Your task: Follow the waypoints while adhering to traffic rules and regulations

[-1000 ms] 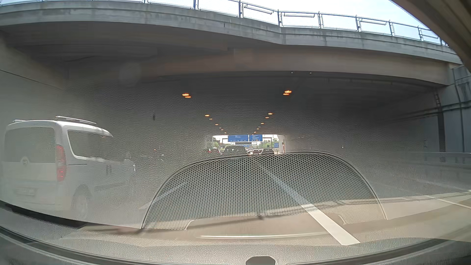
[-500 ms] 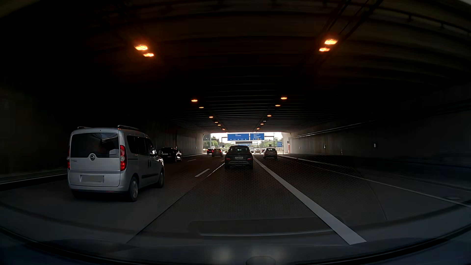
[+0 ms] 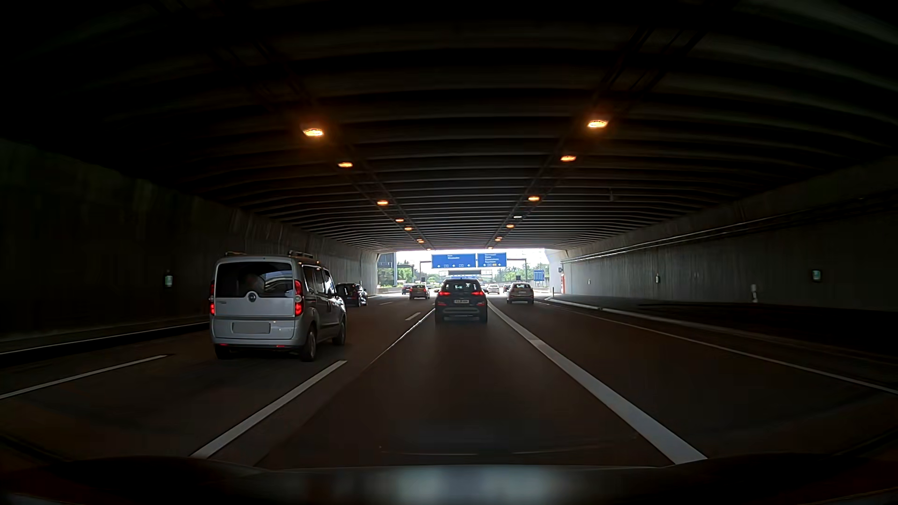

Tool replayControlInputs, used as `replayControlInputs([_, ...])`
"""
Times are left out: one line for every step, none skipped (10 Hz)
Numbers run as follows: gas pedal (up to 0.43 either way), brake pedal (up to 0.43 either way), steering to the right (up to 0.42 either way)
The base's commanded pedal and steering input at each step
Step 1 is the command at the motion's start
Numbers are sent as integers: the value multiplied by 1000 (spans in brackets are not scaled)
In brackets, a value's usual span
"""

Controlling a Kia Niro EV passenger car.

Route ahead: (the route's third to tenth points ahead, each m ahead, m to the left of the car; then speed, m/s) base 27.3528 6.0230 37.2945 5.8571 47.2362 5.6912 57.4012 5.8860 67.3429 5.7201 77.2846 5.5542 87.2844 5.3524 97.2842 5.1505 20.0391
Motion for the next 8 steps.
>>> replayControlInputs([0,0,3])
replayControlInputs([0,0,3])
replayControlInputs([0,0,3])
replayControlInputs([0,0,2])
replayControlInputs([0,0,3])
replayControlInputs([0,0,2])
replayControlInputs([0,0,3])
replayControlInputs([0,0,3])
